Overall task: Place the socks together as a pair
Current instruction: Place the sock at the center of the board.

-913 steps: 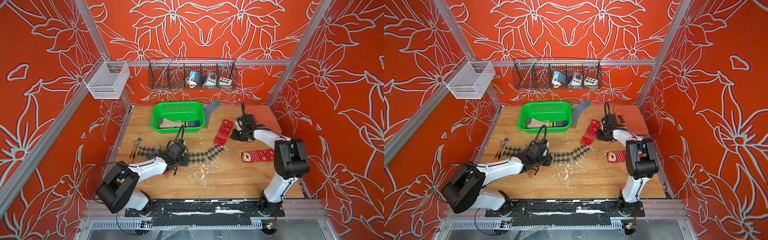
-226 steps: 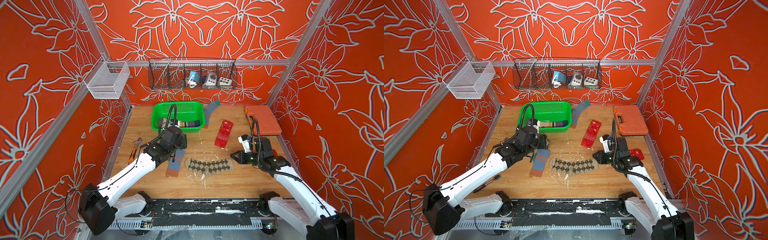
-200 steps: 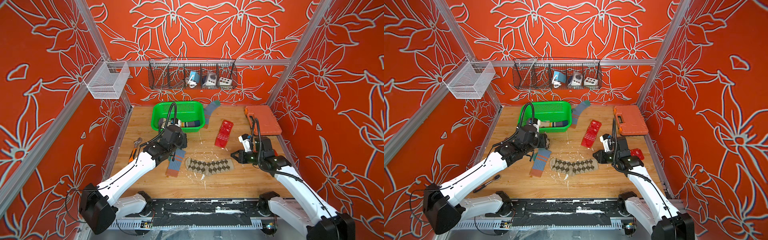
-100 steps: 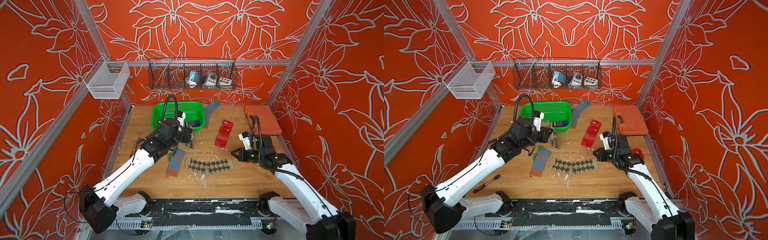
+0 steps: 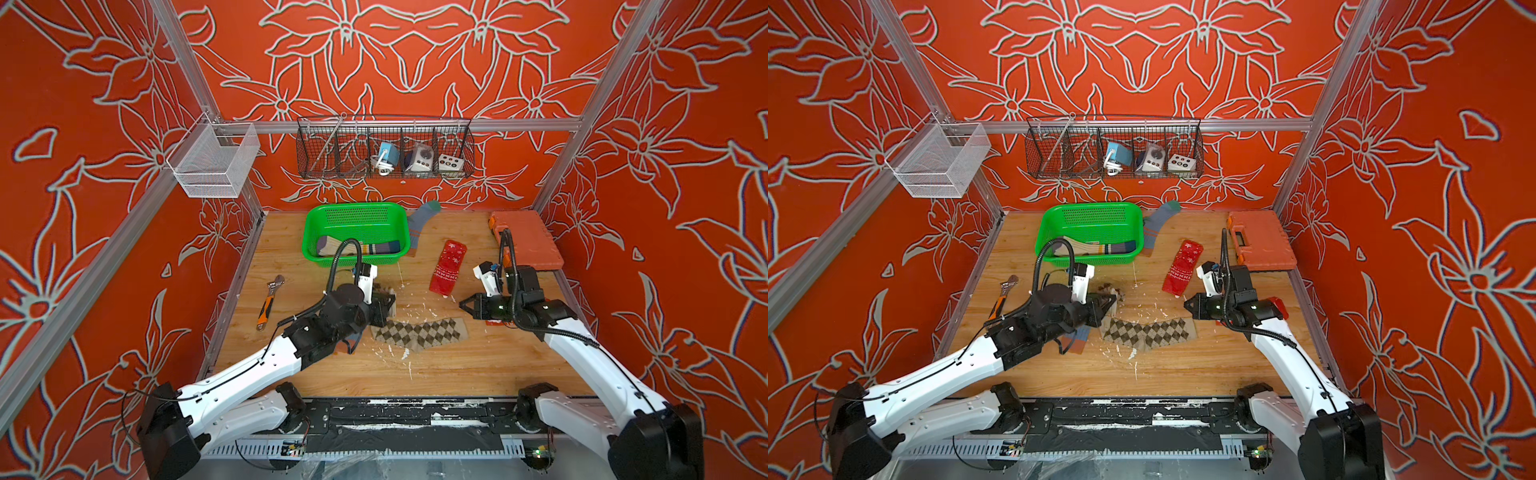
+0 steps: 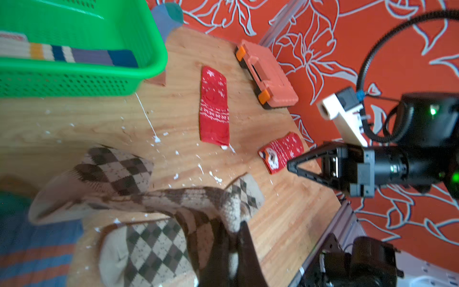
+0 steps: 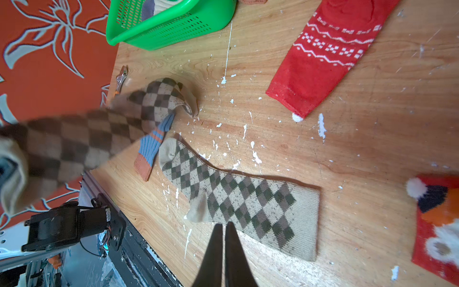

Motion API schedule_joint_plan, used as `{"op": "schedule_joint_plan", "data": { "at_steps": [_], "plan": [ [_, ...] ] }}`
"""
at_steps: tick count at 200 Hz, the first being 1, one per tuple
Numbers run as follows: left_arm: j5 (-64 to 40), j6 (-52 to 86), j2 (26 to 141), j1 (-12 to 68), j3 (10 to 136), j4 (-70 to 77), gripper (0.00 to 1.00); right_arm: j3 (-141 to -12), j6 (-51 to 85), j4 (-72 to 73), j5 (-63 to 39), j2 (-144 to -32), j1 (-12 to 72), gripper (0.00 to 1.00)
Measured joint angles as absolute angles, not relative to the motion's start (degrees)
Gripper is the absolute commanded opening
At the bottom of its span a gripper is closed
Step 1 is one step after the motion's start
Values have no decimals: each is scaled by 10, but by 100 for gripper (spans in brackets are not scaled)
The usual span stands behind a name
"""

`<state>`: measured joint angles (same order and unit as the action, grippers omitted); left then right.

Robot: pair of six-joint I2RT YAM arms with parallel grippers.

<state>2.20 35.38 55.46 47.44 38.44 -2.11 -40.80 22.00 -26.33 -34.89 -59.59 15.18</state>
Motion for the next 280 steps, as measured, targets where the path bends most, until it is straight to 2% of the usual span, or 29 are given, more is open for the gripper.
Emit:
{"op": "schedule_joint_plan", "data": {
  "at_steps": [34,72,101,123,143,170,195,241,280],
  "plan": [
    [29,387,562,530,340,17,1,-408,222,-248,-352,-615,152,8],
    [28,402,678,567,368,83,6,-408,224,-236,-364,-634,152,7],
    [19,409,775,581,426,141,32,-408,224,-236,-361,-635,152,8],
    [5,403,843,586,485,171,46,-408,225,-236,-354,-635,152,16],
    [-2,397,875,591,526,179,53,-408,221,-240,-342,-635,152,22],
    [25,374,863,592,545,154,60,-408,215,-248,-321,-634,152,29],
    [53,351,822,568,533,110,62,-408,214,-252,-300,-630,152,34],
    [77,336,712,441,392,66,60,-407,220,-242,-260,-628,139,38],
    [54,339,651,347,257,51,58,-469,219,-226,-250,-754,120,38]
  ]
}}
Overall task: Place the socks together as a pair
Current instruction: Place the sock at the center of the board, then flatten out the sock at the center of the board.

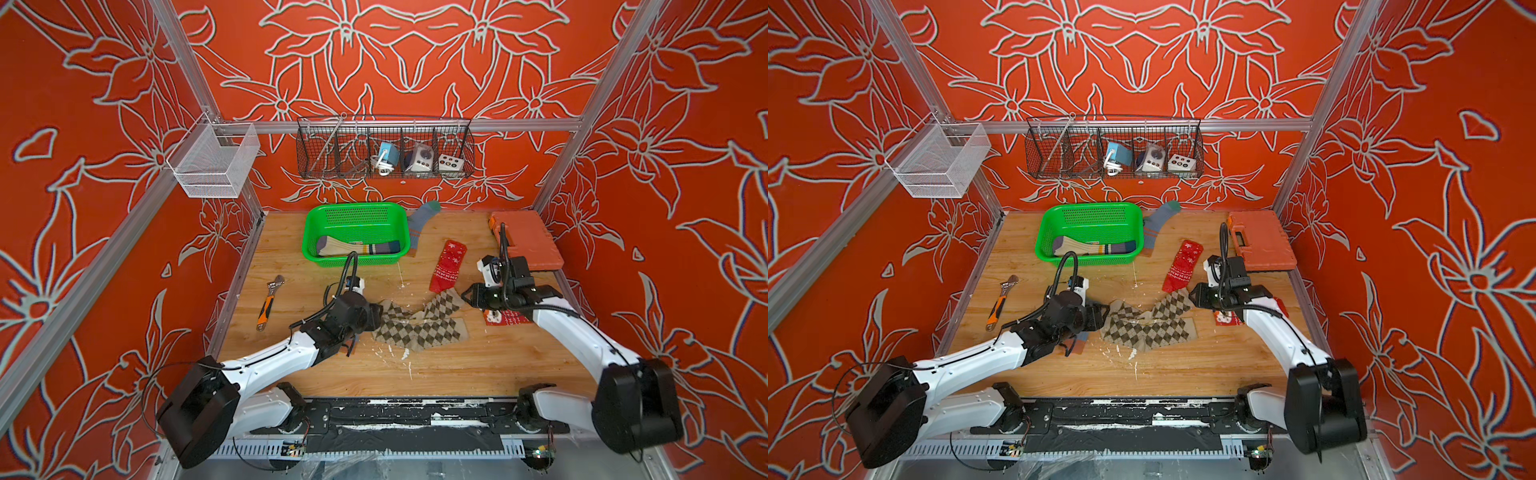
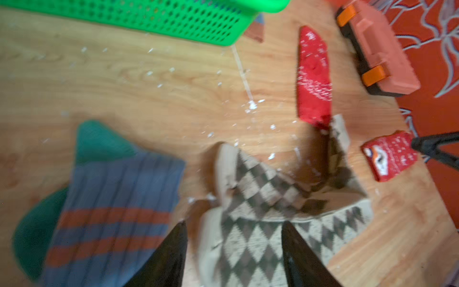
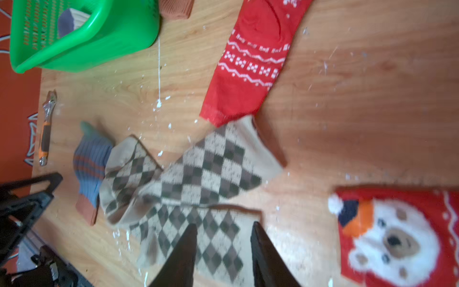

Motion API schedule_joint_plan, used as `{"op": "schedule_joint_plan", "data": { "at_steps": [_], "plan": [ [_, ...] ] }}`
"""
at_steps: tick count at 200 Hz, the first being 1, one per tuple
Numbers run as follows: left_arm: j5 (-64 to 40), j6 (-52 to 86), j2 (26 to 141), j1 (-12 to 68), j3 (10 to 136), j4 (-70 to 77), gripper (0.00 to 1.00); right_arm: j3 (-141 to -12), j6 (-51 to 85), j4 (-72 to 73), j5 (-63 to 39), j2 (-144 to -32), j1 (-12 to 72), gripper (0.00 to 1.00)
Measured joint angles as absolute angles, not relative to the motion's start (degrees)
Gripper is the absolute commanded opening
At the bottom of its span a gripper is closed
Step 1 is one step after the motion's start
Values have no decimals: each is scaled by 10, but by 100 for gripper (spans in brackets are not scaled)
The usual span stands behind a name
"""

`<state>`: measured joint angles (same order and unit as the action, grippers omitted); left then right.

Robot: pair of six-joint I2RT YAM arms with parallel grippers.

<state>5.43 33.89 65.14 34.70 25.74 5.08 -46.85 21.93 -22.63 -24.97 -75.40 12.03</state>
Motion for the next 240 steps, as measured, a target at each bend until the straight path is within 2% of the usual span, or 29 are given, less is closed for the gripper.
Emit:
{"op": "schedule_joint_plan", "data": {
  "at_steps": [37,92,127,177,209,240],
  "plan": [
    [-4,339,651,256,206,64,57,-532,216,-209,-258,-878,120,37],
    [-58,336,714,212,203,114,50,-619,207,-211,-256,-992,120,35],
    [-72,331,736,195,202,147,48,-653,197,-219,-255,-1025,120,28],
    [-81,327,763,164,212,170,47,-658,186,-245,-255,-1039,123,26],
    [-82,320,777,135,225,169,46,-658,180,-257,-255,-1039,125,12],
    [-78,311,770,119,227,155,46,-658,176,-261,-255,-1039,129,4]
  ]
}}
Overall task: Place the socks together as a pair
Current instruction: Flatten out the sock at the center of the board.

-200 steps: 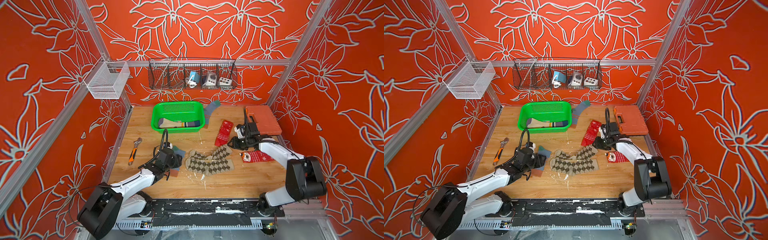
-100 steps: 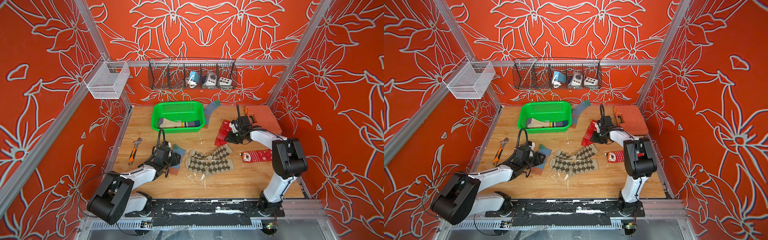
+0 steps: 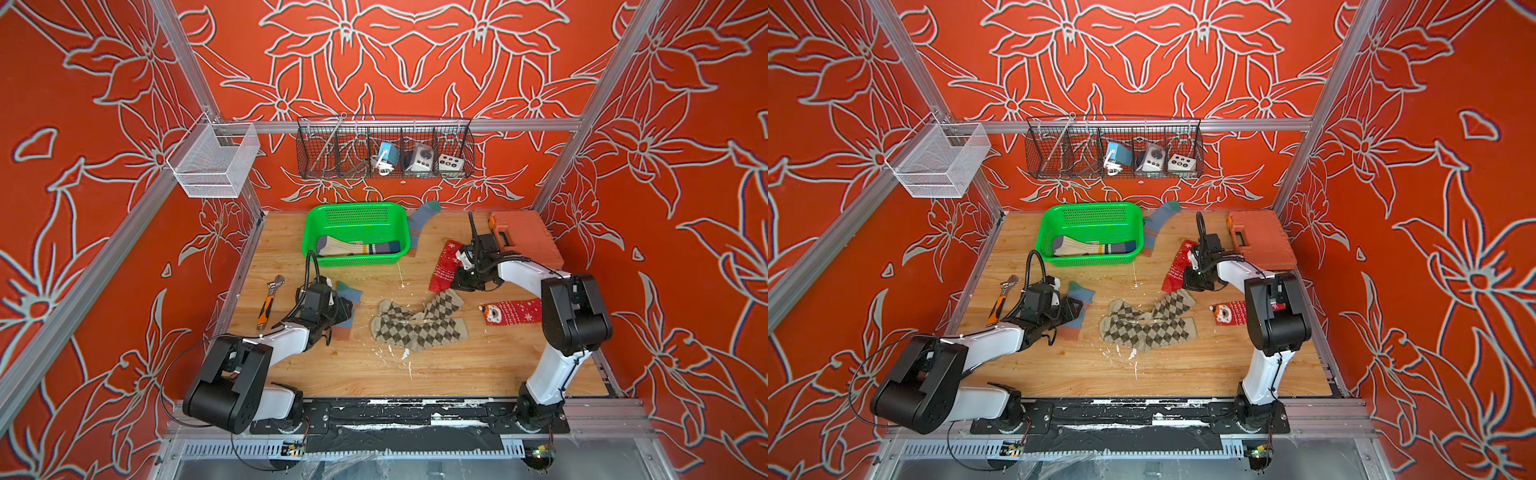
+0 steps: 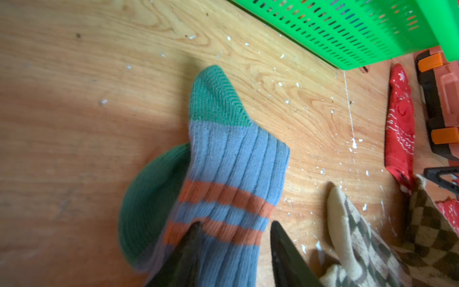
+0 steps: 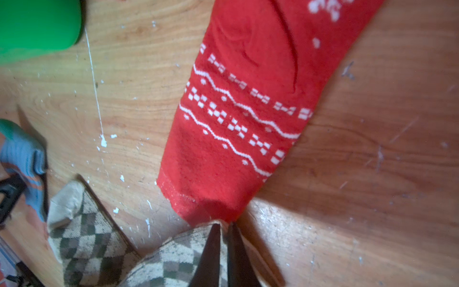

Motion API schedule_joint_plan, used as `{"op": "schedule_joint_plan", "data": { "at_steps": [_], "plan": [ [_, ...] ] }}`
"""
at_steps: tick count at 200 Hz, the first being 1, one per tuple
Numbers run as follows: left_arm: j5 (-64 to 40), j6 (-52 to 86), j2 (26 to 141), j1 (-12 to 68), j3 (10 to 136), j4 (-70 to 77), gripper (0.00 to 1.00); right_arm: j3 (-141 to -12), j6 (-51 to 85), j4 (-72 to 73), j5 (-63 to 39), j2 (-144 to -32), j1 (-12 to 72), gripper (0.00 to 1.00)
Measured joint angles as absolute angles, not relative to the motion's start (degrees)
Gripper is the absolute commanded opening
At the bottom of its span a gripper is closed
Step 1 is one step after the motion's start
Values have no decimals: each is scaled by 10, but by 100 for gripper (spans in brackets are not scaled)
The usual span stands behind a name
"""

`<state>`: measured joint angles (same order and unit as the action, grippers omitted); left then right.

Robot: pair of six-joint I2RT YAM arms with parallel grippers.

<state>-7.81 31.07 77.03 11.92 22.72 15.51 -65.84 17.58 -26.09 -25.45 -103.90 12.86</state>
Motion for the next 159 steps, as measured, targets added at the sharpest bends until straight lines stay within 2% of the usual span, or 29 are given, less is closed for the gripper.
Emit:
{"op": "schedule_joint_plan", "data": {
  "at_steps": [17,82,127,159],
  "plan": [
    [-76,308,760,119,227,145,46,-658,174,-262,-255,-1039,131,0],
    [-79,309,679,132,217,121,46,-649,174,-259,-256,-1028,142,0],
    [-81,312,673,169,220,119,46,-548,178,-249,-271,-870,166,0],
    [-83,312,711,190,242,119,47,-487,187,-245,-261,-773,175,0]
  ]
}}
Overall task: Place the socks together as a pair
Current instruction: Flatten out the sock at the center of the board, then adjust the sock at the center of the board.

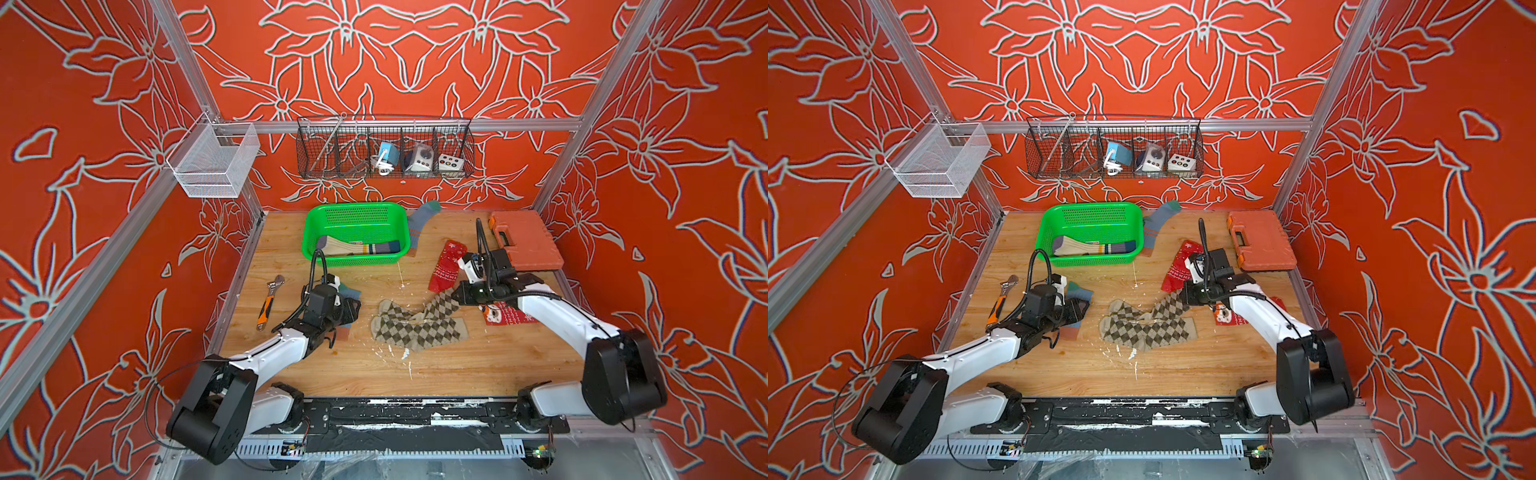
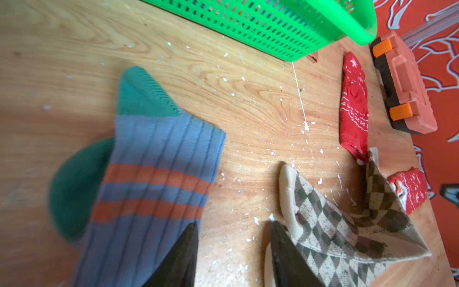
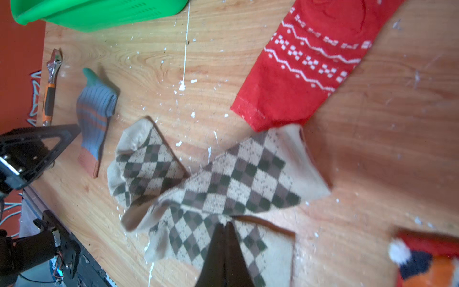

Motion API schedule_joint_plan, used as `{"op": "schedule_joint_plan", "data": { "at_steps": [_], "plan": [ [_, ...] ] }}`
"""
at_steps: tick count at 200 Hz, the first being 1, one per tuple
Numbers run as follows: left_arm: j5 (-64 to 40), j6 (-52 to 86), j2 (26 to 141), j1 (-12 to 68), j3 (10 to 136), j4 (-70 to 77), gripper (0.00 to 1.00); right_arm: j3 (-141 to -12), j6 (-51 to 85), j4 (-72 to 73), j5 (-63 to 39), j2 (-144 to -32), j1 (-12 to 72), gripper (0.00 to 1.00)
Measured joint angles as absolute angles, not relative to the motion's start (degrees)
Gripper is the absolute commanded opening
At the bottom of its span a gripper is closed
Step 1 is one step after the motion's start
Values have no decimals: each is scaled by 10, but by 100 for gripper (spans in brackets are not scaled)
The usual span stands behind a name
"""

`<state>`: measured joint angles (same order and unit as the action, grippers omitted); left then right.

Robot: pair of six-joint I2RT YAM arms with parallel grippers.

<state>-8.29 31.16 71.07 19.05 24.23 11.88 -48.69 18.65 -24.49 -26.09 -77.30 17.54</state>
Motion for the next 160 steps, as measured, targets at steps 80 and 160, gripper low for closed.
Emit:
{"op": "schedule_joint_plan", "data": {
  "at_steps": [80,160],
  "plan": [
    [-103,287,830,225,339,100,51,-582,189,-244,-199,-900,149,27],
    [-120,260,909,255,396,77,52,-649,173,-248,-181,-1011,147,30]
  ]
}}
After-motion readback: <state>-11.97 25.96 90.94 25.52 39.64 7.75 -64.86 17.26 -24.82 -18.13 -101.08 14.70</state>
